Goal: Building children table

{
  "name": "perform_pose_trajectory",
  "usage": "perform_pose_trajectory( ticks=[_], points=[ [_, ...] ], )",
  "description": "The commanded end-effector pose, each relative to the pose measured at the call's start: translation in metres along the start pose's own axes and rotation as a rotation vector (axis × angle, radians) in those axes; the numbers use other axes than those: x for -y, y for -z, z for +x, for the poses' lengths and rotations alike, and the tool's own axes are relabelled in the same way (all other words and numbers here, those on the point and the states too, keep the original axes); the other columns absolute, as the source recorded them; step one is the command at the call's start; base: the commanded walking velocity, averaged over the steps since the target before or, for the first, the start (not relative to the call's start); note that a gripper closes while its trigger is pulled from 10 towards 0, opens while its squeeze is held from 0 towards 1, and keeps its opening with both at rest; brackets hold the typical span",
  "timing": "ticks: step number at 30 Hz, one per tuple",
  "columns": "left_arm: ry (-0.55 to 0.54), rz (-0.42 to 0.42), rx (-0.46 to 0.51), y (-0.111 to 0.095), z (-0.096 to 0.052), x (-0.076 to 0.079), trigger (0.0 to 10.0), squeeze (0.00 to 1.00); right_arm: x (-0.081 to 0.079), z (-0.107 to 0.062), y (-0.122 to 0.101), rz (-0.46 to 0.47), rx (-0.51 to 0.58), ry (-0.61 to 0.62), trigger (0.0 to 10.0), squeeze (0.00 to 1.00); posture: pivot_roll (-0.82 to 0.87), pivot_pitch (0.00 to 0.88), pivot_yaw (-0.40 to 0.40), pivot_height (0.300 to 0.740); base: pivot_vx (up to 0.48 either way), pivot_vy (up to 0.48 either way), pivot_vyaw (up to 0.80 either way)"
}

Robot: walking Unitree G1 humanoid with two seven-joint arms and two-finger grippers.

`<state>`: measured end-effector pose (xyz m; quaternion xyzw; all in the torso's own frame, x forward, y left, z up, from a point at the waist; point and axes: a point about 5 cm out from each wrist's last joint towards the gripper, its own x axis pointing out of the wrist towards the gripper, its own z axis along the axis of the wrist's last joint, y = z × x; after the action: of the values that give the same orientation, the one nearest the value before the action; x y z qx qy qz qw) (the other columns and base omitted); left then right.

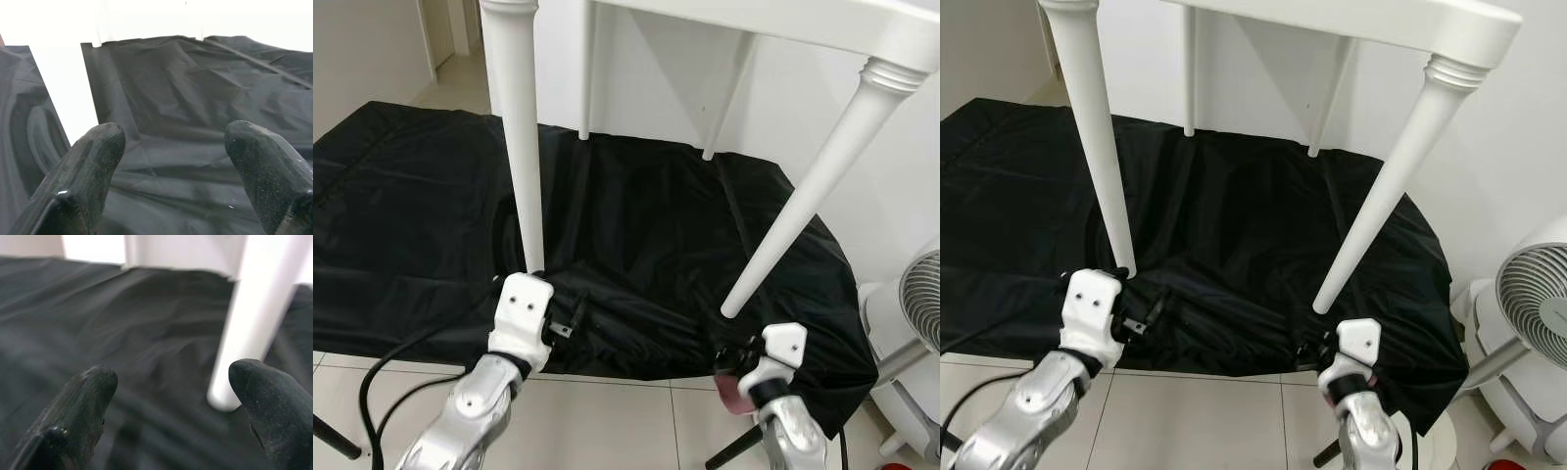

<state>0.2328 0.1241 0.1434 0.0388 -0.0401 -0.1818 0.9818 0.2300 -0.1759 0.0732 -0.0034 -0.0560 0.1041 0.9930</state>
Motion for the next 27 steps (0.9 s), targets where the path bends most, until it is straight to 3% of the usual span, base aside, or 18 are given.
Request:
perform_pose_trajectory(
  ticks=[1,2,6,11,14,21,25,27],
  points=[
    [0.126,0.001,0.02,0.0,-0.002,0.005,10.0,0.0,0.003,-0.002,-0.005,-0.019,0.027,-0.02,10.0,0.0,0.02,0.017,-0.081,0.74,0.0,0.0,0.0],
    [0.126,0.001,0.02,0.0,-0.002,0.005,10.0,0.0,0.003,-0.002,-0.005,-0.019,0.027,-0.02,10.0,0.0,0.02,0.017,-0.081,0.74,0.0,0.0,0.0],
    [0.31,0.092,-0.024,0.02,-0.027,0.011,10.0,0.0,-0.007,-0.025,0.012,-0.099,-0.064,-0.3,10.0,0.0,0.02,0.018,-0.079,0.74,0.0,0.0,0.0],
    [0.382,0.127,-0.052,0.03,-0.037,0.011,10.0,0.0,-0.007,-0.032,0.02,-0.125,-0.108,-0.39,10.0,0.0,0.02,0.019,-0.081,0.74,0.0,0.0,0.0],
    [0.471,0.194,-0.1,0.051,-0.057,0.005,10.0,0.0,-0.004,-0.043,0.033,-0.202,-0.171,-0.518,10.0,0.0,0.02,0.017,-0.086,0.74,0.0,0.0,0.0],
    [0.503,0.233,-0.167,0.074,-0.074,-0.002,10.0,0.0,-0.001,-0.054,0.048,-0.245,-0.244,-0.6,10.0,0.0,0.03,0.012,-0.089,0.74,0.0,0.0,0.0],
    [0.424,0.117,-0.404,0.128,-0.106,-0.019,10.0,0.0,0.009,-0.08,0.08,-0.215,-0.436,-0.596,10.0,0.0,0.03,0.003,-0.097,0.74,0.0,0.0,0.0],
    [0.424,0.117,-0.404,0.128,-0.106,-0.019,10.0,0.0,0.009,-0.08,0.08,-0.215,-0.436,-0.596,10.0,0.0,0.03,0.003,-0.097,0.74,0.0,0.0,0.0]
  ],
)
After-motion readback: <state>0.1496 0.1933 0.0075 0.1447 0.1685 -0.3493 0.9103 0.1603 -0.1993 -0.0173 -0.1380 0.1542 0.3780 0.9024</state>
